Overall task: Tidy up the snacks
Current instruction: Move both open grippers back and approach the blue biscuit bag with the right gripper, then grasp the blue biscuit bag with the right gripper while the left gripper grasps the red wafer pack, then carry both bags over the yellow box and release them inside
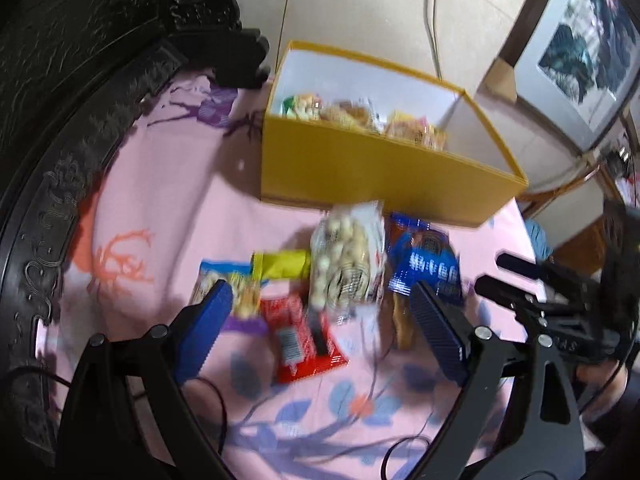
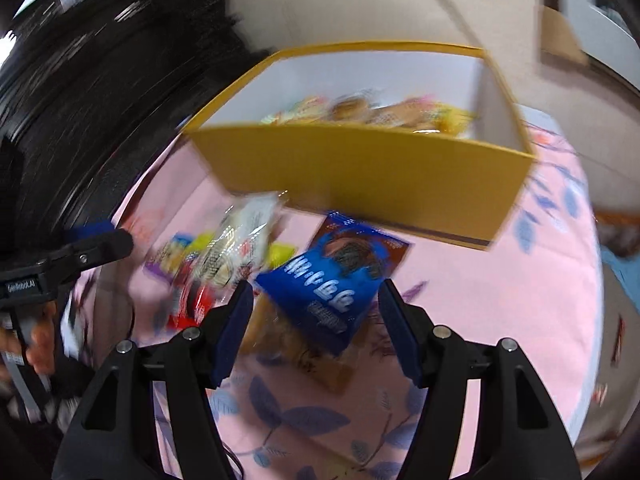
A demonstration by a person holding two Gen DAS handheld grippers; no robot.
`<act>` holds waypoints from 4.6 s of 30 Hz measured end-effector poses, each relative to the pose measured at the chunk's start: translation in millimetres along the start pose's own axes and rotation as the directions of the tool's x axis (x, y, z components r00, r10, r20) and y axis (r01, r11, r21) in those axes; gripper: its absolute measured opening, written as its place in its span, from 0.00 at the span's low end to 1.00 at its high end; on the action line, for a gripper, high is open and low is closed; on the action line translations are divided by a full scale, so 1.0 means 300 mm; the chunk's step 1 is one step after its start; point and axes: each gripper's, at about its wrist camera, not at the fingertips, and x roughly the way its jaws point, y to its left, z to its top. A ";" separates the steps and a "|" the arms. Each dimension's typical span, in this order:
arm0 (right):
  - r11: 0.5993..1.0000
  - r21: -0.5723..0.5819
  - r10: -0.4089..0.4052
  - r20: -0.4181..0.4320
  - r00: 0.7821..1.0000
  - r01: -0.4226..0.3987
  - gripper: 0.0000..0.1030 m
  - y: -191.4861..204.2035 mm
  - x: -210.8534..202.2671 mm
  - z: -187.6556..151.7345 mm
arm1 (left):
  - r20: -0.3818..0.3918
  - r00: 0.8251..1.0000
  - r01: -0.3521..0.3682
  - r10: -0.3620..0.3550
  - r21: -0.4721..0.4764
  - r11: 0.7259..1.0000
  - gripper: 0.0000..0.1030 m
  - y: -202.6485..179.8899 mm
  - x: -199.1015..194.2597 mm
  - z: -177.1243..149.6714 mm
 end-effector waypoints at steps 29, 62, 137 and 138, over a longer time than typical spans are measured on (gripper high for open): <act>0.919 -0.391 -0.103 -0.103 0.989 0.055 0.37 0.106 0.261 -0.009 | -0.072 0.997 -0.019 0.011 -0.103 0.995 0.89 0.092 0.023 -0.059; 0.984 -0.057 -0.170 -0.052 0.984 0.167 0.36 0.059 -0.044 -0.273 | -0.174 0.973 -0.141 0.153 0.082 0.987 0.52 -0.033 0.323 -0.159; 0.935 -0.142 -0.256 0.370 0.893 0.326 0.28 0.116 -0.297 0.208 | 0.180 0.980 0.067 -0.079 0.076 0.995 0.40 -0.126 -0.079 0.243; 0.942 -0.121 -0.248 0.382 0.890 0.314 0.29 0.101 -0.299 0.243 | 0.191 0.978 0.074 -0.086 0.068 0.995 0.40 -0.129 -0.077 0.270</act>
